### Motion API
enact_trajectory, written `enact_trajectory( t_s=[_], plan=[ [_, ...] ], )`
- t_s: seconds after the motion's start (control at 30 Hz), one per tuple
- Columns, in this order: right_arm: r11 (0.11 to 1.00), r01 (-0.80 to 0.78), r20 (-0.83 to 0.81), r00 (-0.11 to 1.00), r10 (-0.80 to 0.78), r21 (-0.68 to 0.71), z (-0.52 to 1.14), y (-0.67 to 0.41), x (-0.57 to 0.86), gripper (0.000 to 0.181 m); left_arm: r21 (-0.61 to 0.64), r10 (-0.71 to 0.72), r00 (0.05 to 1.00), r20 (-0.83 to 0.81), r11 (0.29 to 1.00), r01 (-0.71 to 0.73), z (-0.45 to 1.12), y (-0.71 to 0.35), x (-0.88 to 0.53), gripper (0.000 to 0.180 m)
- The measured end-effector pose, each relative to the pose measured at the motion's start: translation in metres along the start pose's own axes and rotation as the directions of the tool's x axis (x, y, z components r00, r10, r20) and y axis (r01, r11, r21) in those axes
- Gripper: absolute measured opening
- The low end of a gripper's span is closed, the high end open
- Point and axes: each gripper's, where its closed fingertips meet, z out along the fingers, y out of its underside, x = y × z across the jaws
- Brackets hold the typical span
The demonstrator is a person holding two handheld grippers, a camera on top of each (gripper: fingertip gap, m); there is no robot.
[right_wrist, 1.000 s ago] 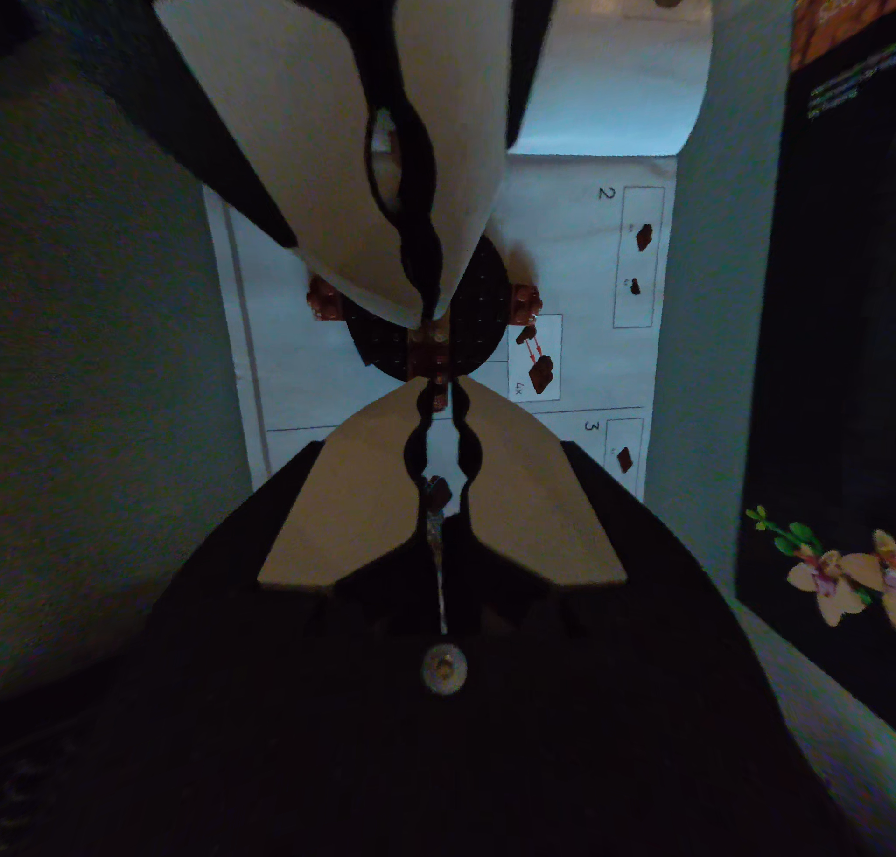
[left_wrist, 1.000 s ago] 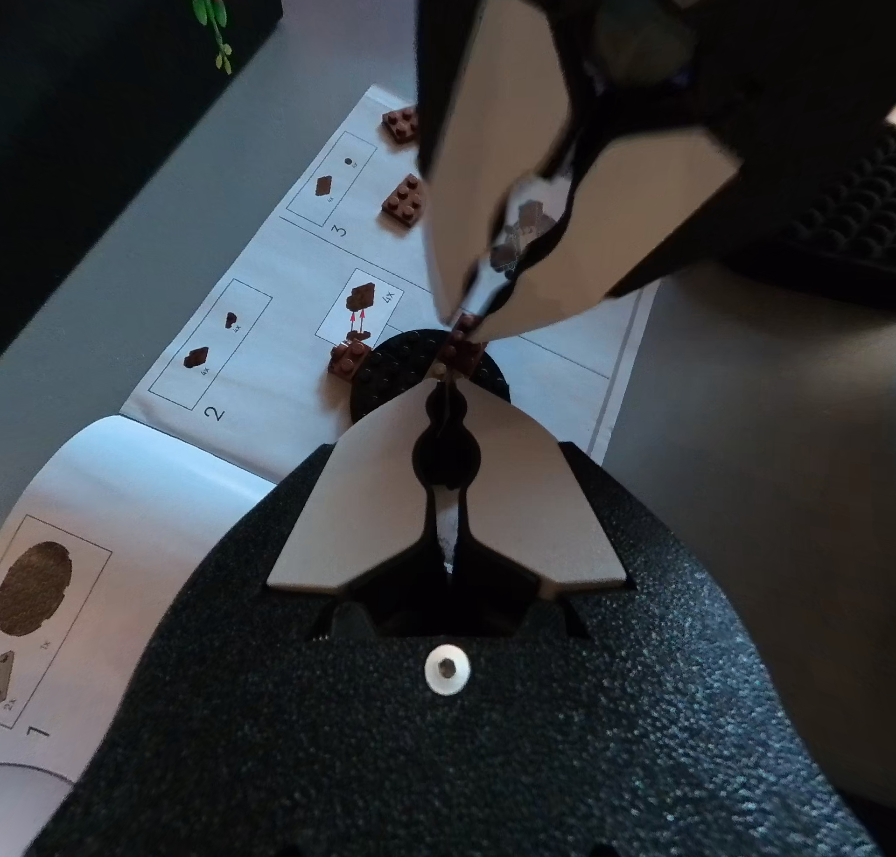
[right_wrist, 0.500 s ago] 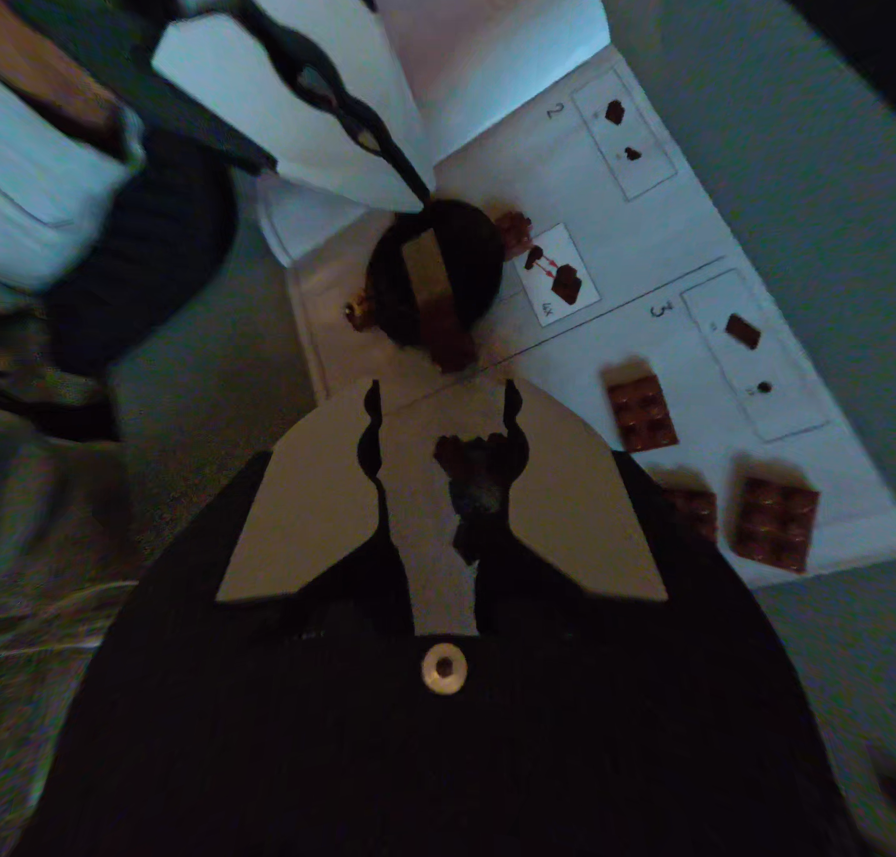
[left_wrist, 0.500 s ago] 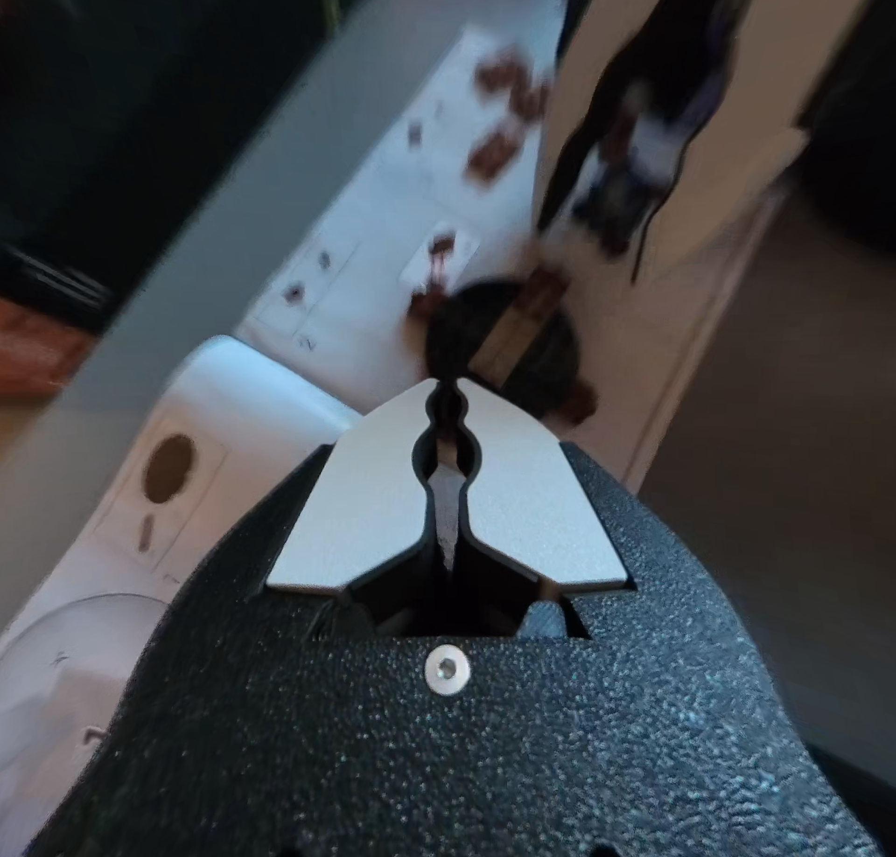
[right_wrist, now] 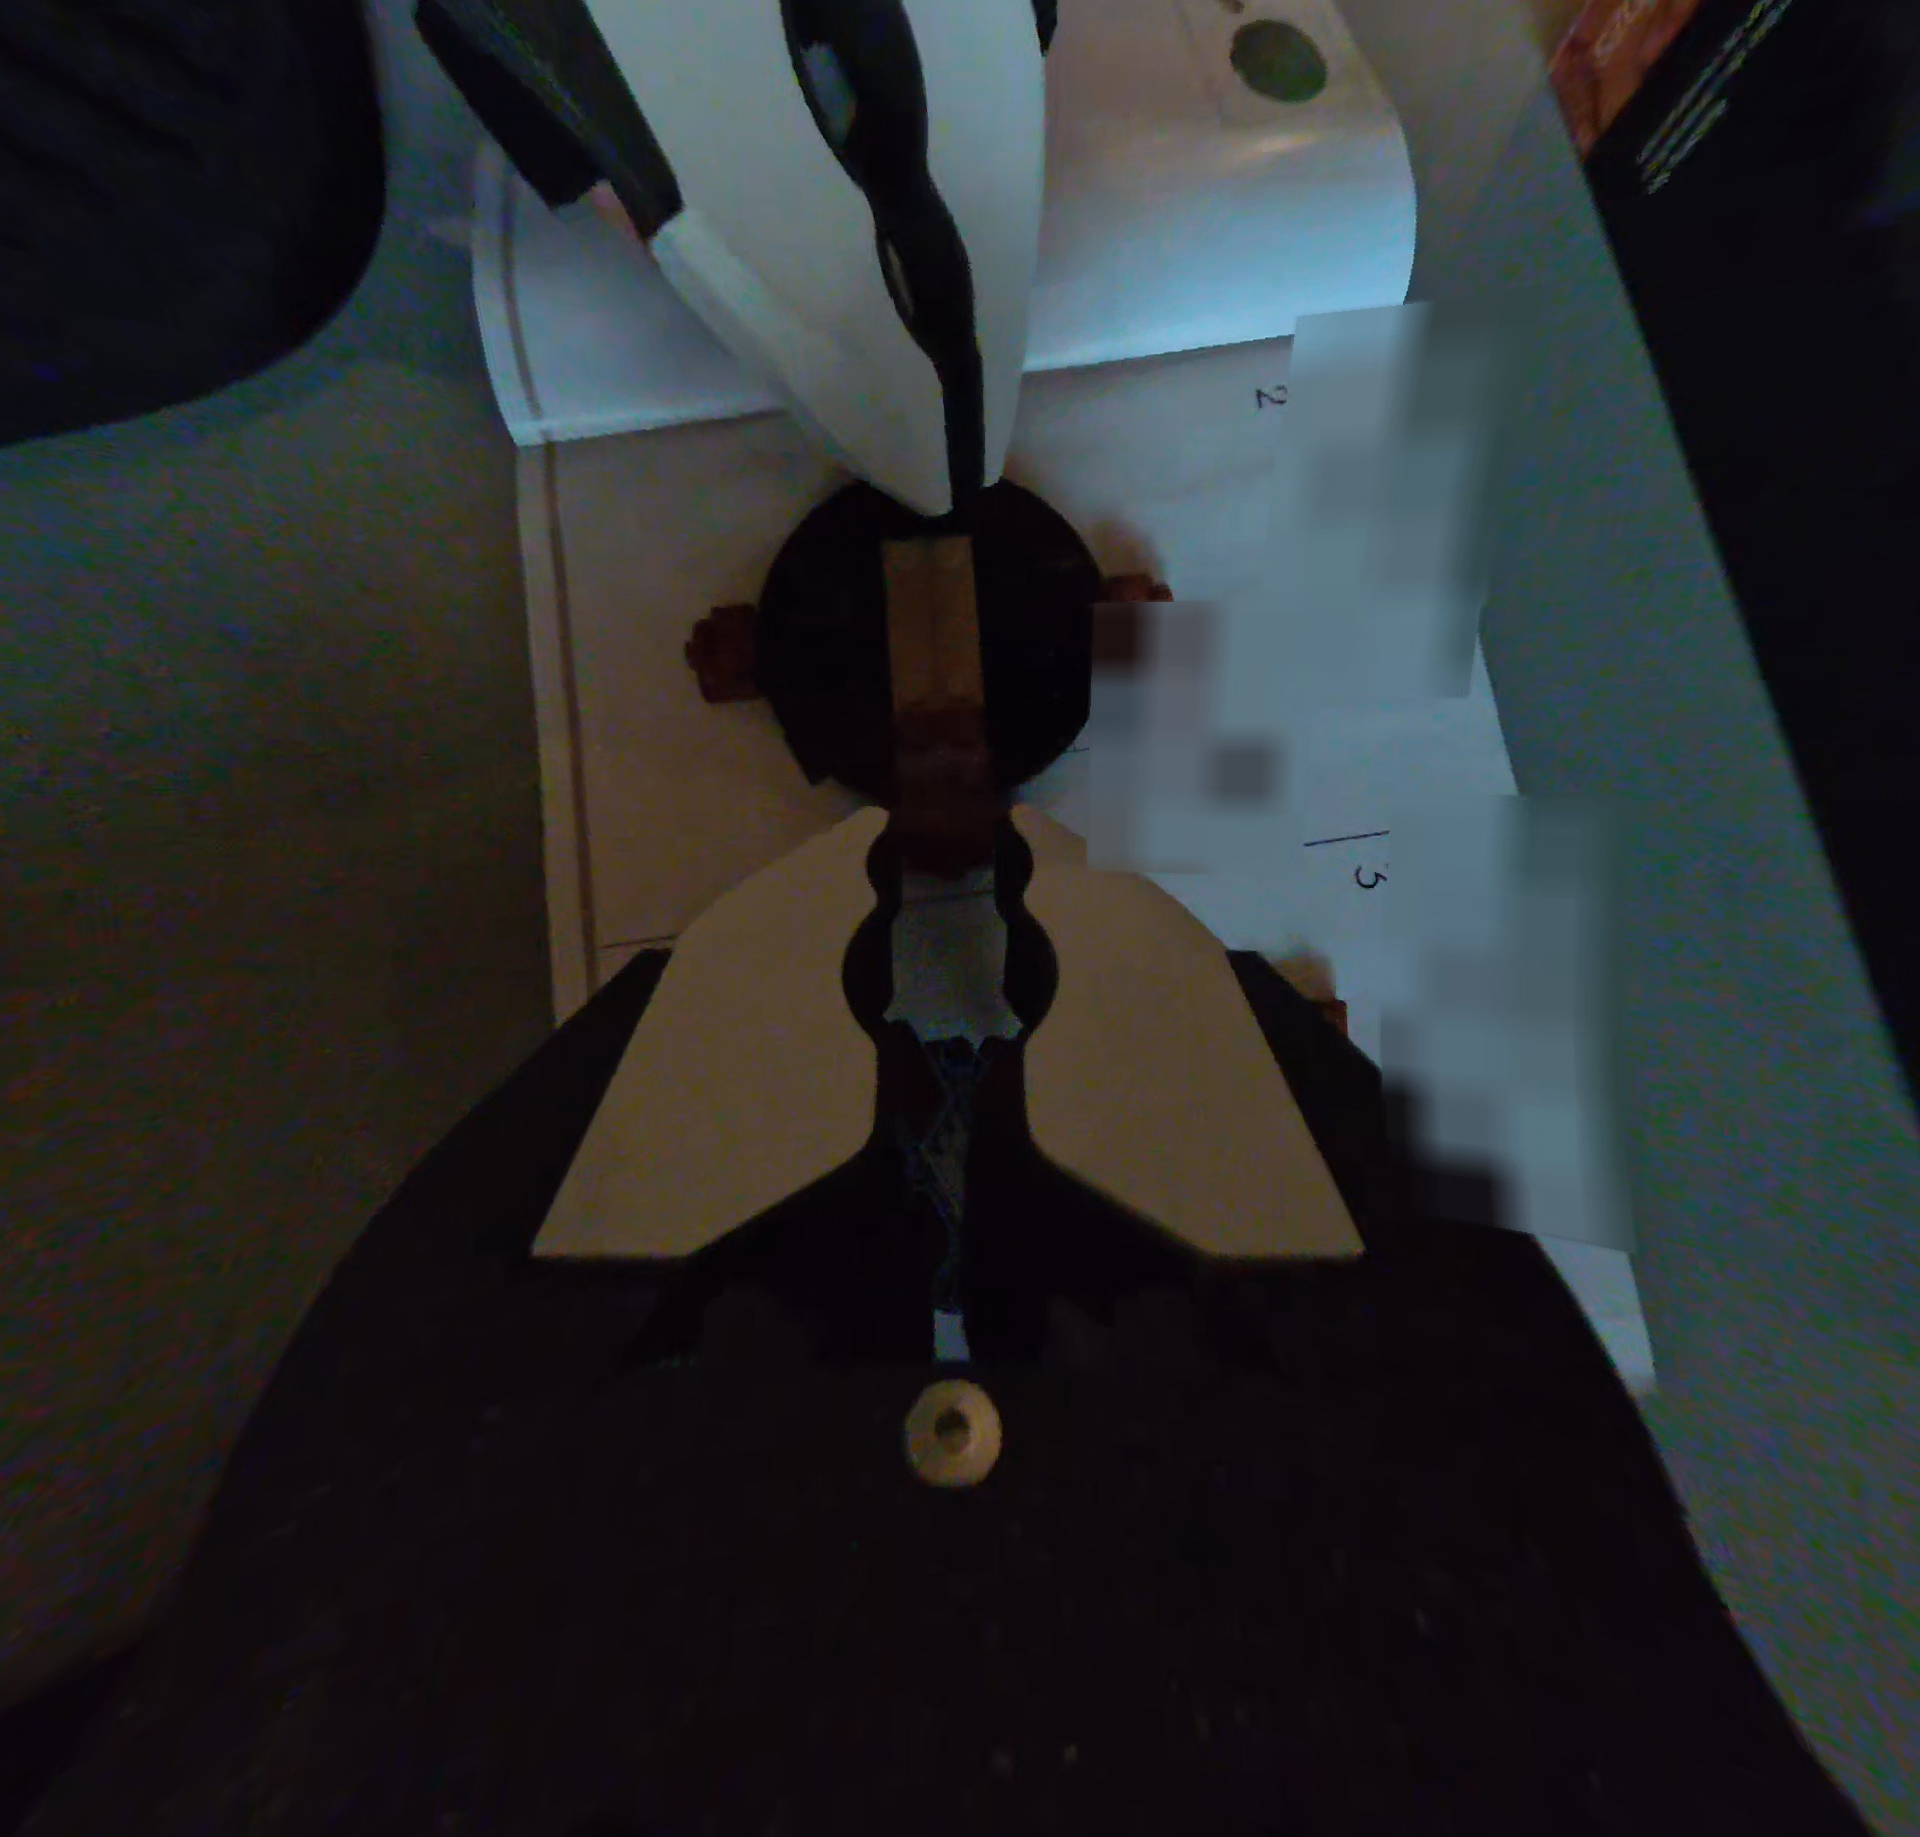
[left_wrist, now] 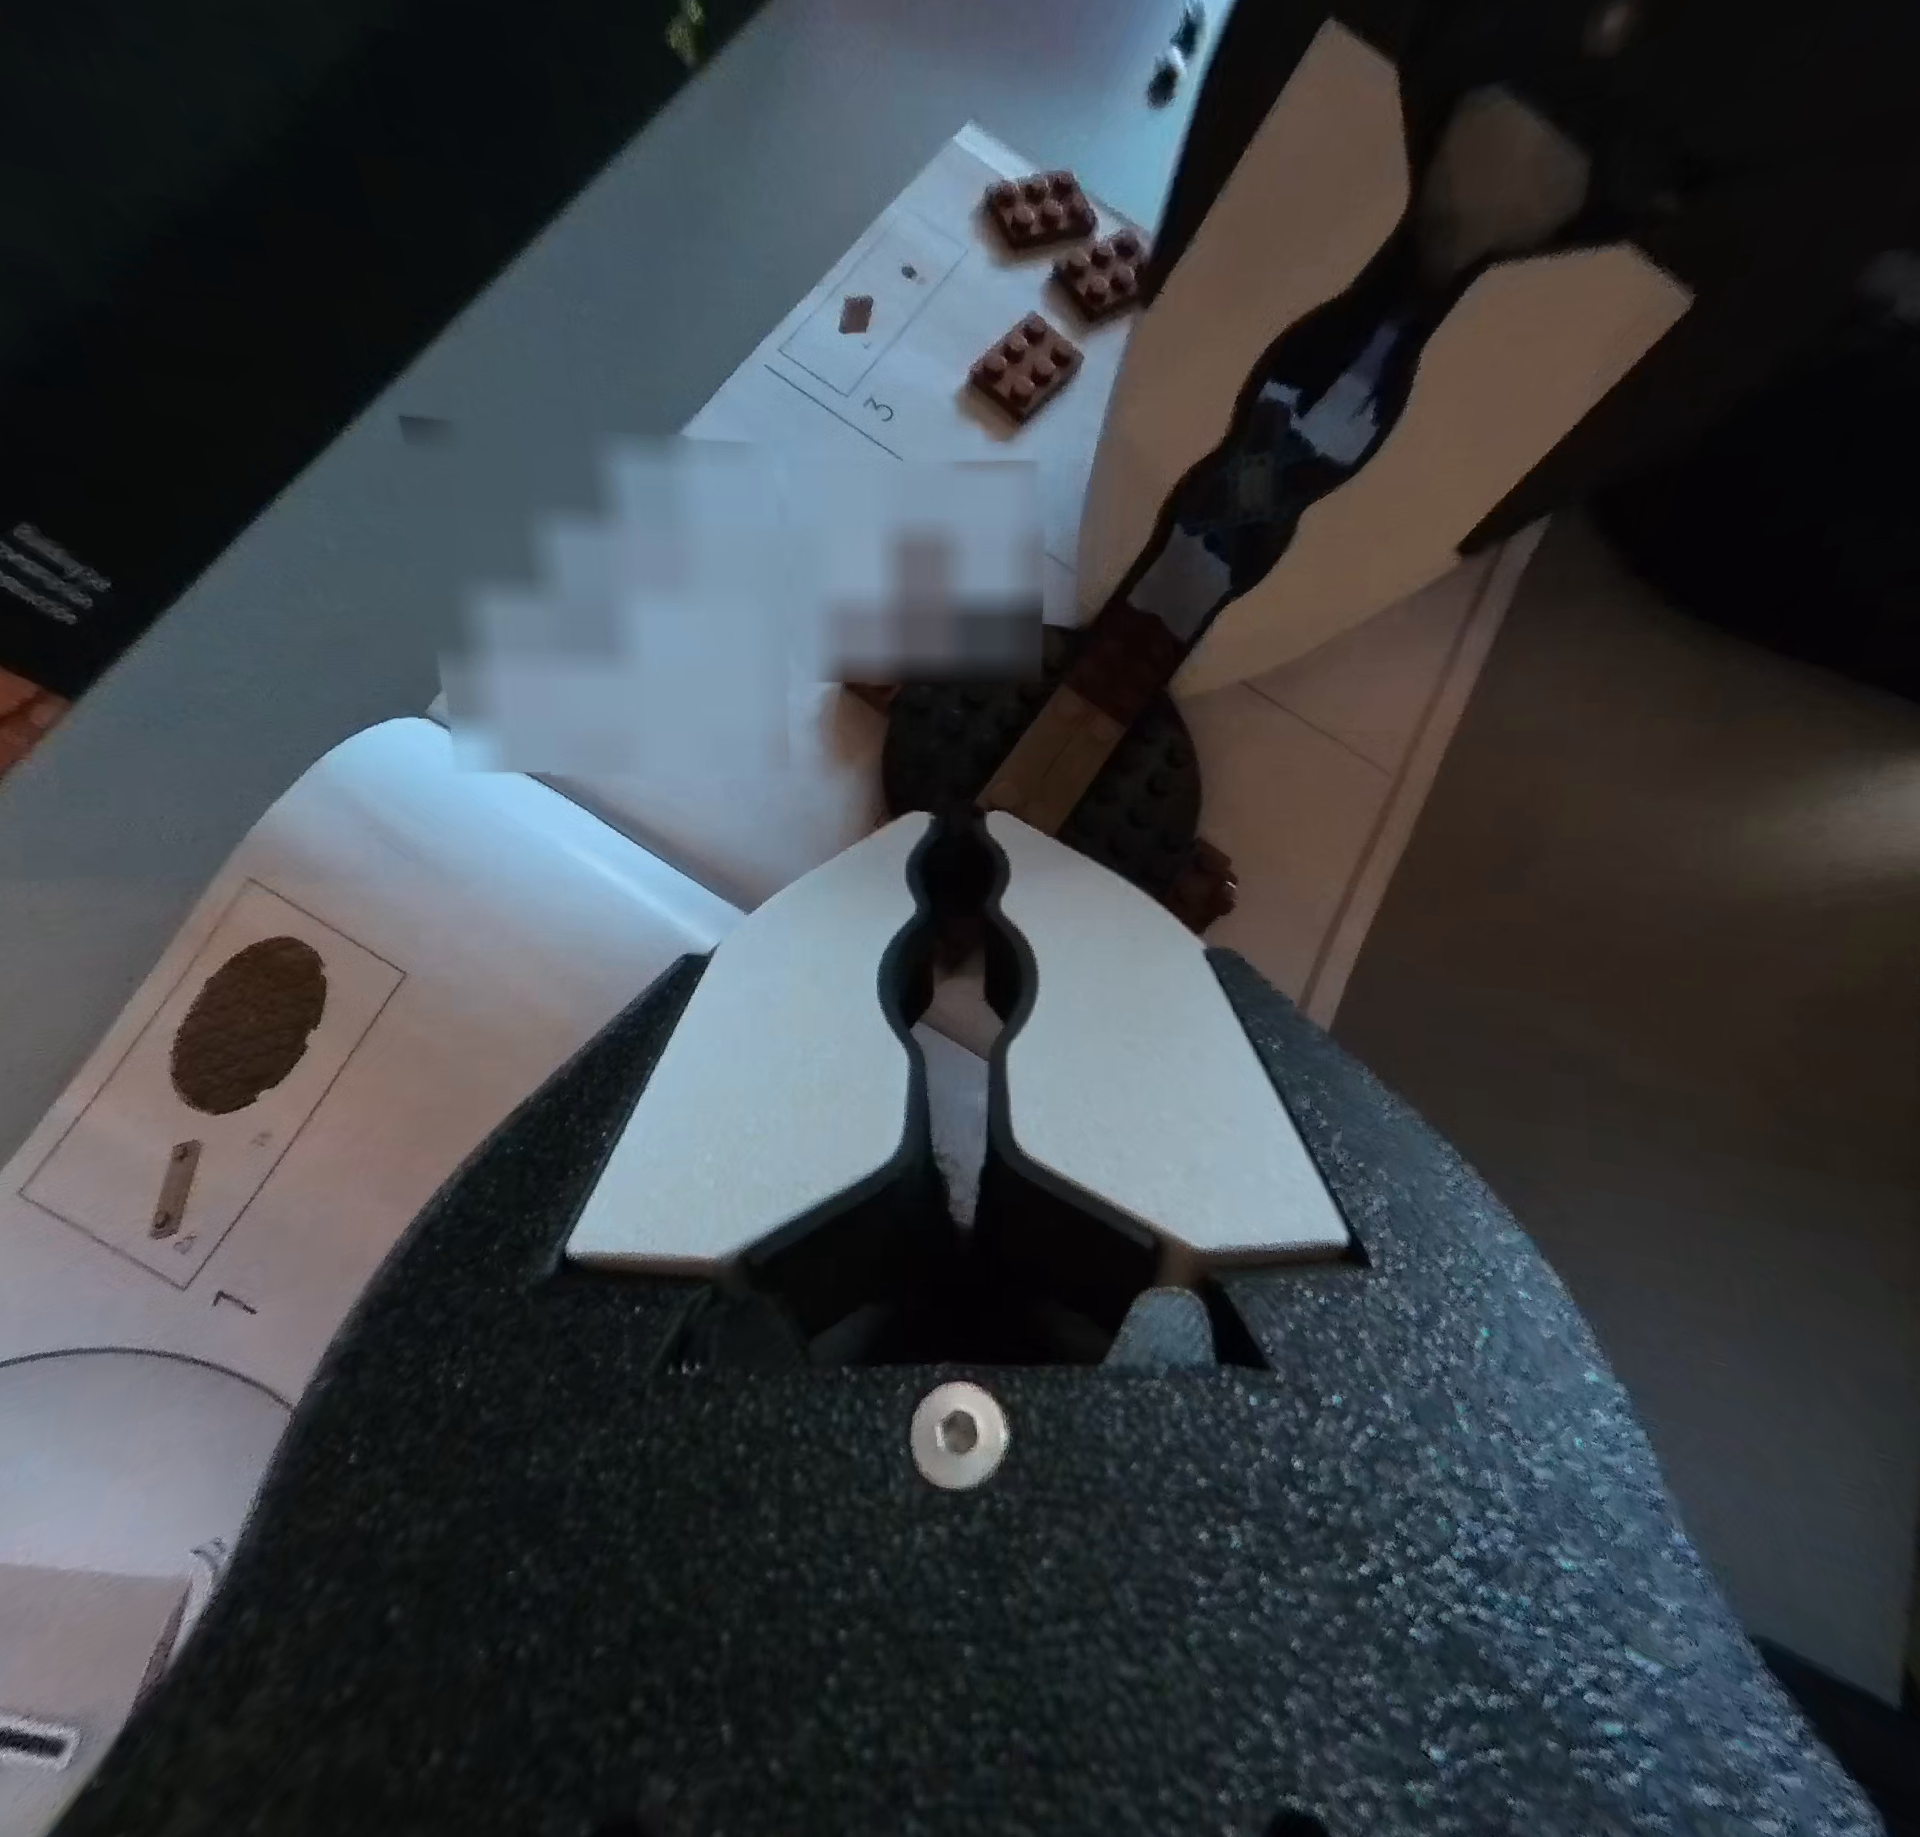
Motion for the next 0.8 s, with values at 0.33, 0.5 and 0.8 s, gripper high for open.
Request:
enact_trajectory(
  t_s=[0.33, 0.5, 0.8],
  plan=[
    [0.919, -0.280, 0.164, 0.956, 0.242, 0.277, -0.032, -0.027, 0.007, 0.015, 0.418, -0.391, 0.914, -0.109, 0.816, 0.399, -0.057, -0.053, -0.017, 0.064],
    [0.910, -0.294, 0.143, 0.954, 0.263, 0.294, -0.039, -0.023, 0.009, 0.015, 0.205, -0.553, 0.554, -0.622, 0.568, 0.797, -0.055, -0.047, 0.035, 0.063],
    [0.851, -0.343, 0.216, 0.936, 0.277, 0.397, -0.051, -0.037, 0.004, 0.015, 0.169, -0.641, 0.369, -0.673, 0.352, 0.921, -0.031, -0.038, 0.056, 0.057]
  ],
)
